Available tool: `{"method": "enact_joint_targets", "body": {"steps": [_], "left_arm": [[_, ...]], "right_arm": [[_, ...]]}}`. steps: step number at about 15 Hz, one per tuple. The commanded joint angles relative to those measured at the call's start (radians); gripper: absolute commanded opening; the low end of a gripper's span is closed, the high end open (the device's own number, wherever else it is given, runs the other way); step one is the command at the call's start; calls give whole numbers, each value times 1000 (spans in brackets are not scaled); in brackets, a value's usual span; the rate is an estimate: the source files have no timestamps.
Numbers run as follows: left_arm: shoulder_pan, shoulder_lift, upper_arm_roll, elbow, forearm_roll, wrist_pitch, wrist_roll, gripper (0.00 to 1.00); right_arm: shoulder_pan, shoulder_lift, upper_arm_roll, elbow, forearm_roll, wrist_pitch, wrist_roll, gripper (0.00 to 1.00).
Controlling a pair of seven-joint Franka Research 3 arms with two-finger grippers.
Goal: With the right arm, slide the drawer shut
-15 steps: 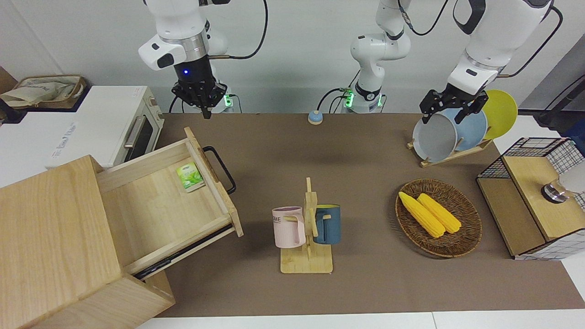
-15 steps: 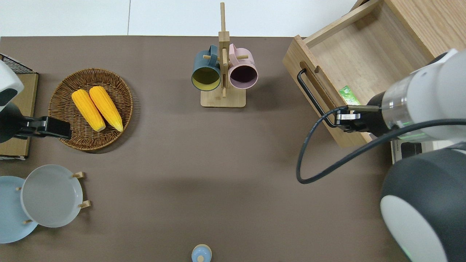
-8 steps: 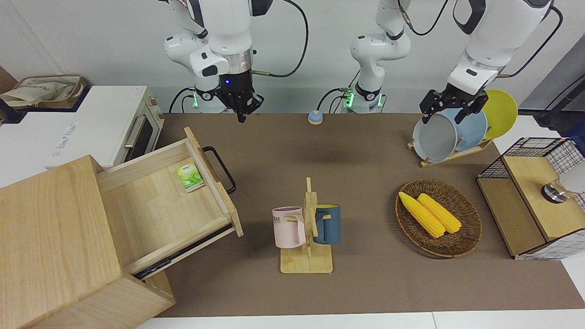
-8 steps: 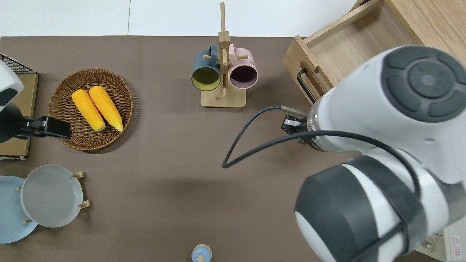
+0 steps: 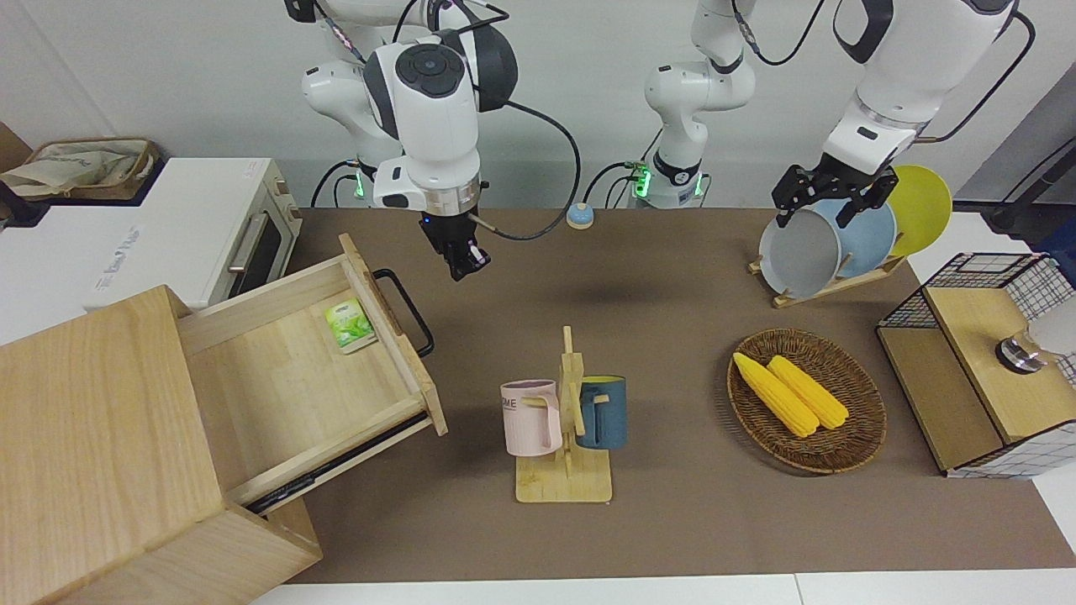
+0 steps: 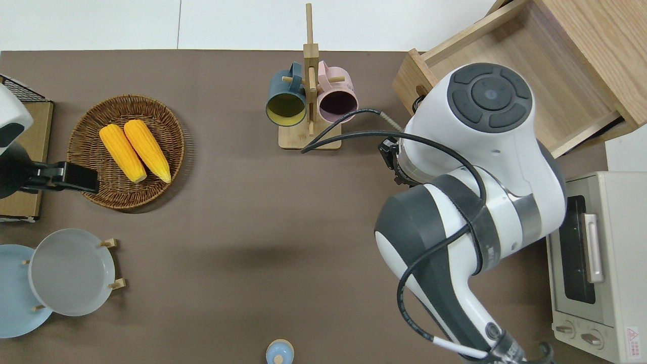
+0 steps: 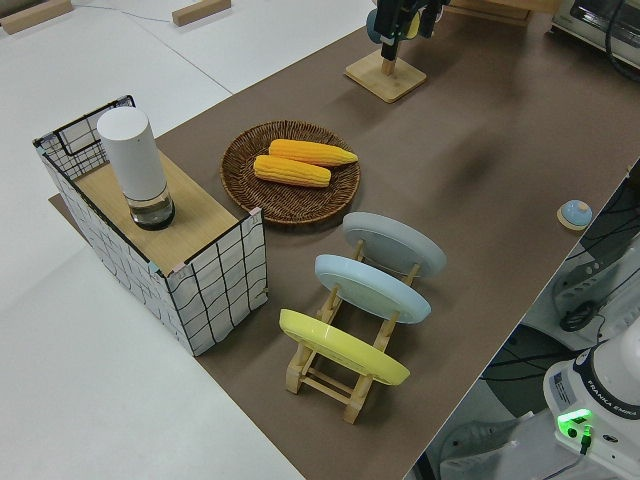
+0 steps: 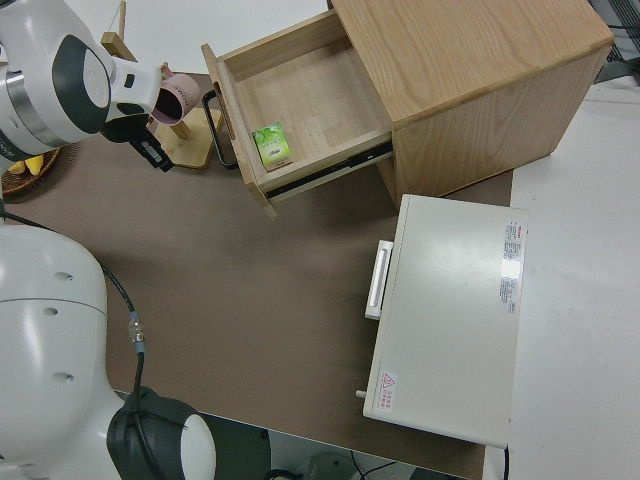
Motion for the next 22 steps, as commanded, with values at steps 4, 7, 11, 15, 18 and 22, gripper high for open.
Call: {"method": "enact_joint_targets", "body": {"steps": [4, 7, 11, 15, 18, 22], "left_arm": [[4, 11, -6, 24, 17, -20, 10, 993], [4, 11, -6, 26, 17, -20, 10, 993], [4, 11, -6, 24, 17, -20, 10, 993], [4, 11, -6, 26, 17, -20, 10, 993], [4, 11, -6, 26, 17, -20, 10, 993], [4, 11, -6, 26, 17, -20, 10, 993]], "right_arm": [[-36, 36, -5, -9, -9, 59, 102, 0], [-43, 52, -6, -9, -16, 88, 100, 0], [-82, 72, -6, -7, -19, 106, 89, 0], [-109, 102, -5, 22, -19, 109, 35, 0], [-134, 108, -5, 40, -18, 129, 34, 0], [-177, 122, -1, 68, -18, 128, -3, 0]]}}
